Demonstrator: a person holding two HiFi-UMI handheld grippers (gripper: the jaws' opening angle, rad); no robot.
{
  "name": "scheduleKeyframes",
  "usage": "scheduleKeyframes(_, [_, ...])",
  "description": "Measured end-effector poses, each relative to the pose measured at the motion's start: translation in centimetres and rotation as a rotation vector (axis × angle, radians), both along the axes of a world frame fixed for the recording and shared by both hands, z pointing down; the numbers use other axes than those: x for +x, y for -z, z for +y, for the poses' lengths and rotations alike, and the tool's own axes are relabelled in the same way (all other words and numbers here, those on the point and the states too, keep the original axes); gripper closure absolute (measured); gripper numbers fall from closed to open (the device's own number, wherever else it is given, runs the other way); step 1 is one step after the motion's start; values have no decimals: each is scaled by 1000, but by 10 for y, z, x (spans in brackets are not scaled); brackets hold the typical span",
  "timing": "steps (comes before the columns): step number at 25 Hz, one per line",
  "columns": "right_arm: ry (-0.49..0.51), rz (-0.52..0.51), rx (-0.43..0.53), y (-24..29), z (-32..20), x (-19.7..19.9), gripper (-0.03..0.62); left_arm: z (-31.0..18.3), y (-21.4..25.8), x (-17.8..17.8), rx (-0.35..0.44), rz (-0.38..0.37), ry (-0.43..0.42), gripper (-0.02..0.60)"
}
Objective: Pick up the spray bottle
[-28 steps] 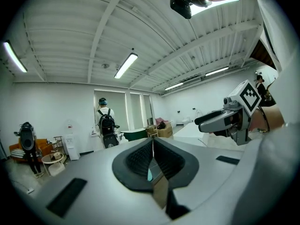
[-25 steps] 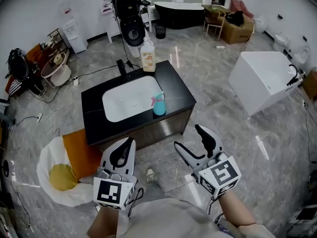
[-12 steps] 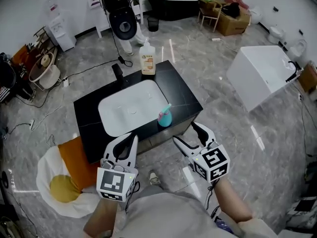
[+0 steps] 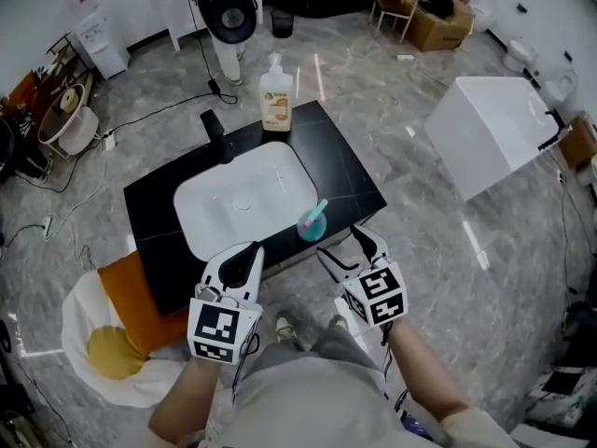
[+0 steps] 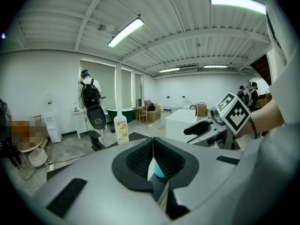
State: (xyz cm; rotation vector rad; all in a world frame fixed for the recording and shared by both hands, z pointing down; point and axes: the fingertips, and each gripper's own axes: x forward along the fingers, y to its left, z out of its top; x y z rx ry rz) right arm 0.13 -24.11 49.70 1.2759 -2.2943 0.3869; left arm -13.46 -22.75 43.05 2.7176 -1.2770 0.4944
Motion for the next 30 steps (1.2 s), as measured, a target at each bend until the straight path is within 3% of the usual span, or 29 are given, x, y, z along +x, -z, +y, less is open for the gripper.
scheduleKeyframes(10, [81,47,-86,-64,-38,9,253,-23,-47,17,-101,-45,63,557])
scheduleKeyframes(16, [147,67,-119,-92,-60,2,255,-36,-73,18,-142,-53,161,557])
scheduleKeyframes(21, [218,64,-102,-109,-72,-11,260,-47,-90,8,-171,-41,252,557])
scheduleKeyframes(26, [268,79,-72,-122,-81,-20,277,-50,-93,10,-180,-34,277,557])
scheduleKeyframes(30, [296,58,-59,-125,-84,-26,328,-44,-90,12,-184,-33,288,557])
